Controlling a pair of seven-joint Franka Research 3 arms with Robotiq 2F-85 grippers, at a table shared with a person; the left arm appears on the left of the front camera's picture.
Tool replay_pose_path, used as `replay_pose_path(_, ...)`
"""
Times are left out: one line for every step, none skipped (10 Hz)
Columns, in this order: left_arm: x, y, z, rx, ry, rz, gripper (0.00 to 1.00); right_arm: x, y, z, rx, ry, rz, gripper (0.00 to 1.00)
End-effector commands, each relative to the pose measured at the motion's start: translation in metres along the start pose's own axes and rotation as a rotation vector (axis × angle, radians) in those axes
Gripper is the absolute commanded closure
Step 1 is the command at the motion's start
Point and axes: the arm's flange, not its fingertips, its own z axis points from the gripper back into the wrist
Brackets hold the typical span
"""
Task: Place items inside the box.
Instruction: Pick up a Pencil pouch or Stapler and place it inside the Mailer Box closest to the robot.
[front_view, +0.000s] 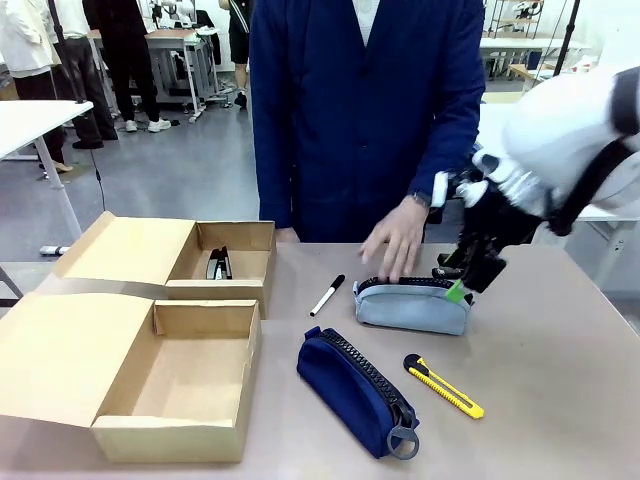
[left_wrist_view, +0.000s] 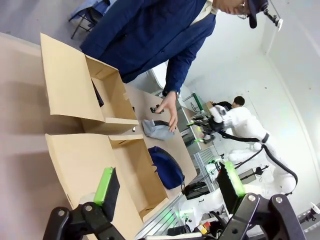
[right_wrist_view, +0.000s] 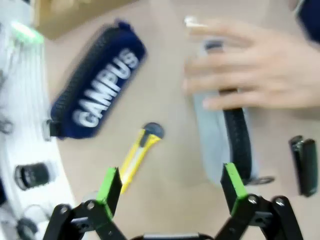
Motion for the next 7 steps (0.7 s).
replay_pose_path(0.0,-0.001,-0.001,-0.019,-0.016,-0.021,0.0,-0.09,0.085,0.107,-0.043,-0.218,-0.147,0.0)
replay_pose_path(0.0,-0.001,-0.001,-0.019,-0.016,-0.021,0.0,-0.137,0.121,0.144,-0.136,-0.238,-0.241,0.0)
replay_pose_path(0.0,-0.001,-0.001,-0.019,-0.016,-0.021,0.0,-0.181,0.152,0.169,-0.21,-0.286,-0.331,0.0)
replay_pose_path(0.0,-0.001,-0.001,-0.019,-0.016,-0.021,0.0,-0.216,0.167,0.178,-0.252,-0.377,-0.374,0.0)
replay_pose_path(0.0,-0.001,-0.001,-0.019,-0.016,-0.021,0.0,-0.244,0.171,0.172,-0.263,-0.476,-0.445,0.0)
replay_pose_path(0.0,-0.001,-0.001,-0.019,-0.016,-0.021,0.0,-0.257,0.168,0.157,-0.244,-0.505,-0.474,0.0)
replay_pose_path(0.0,-0.001,-0.001,-0.019,-0.016,-0.021,0.0,-0.263,0.161,0.144,-0.215,-0.523,-0.481,0.0)
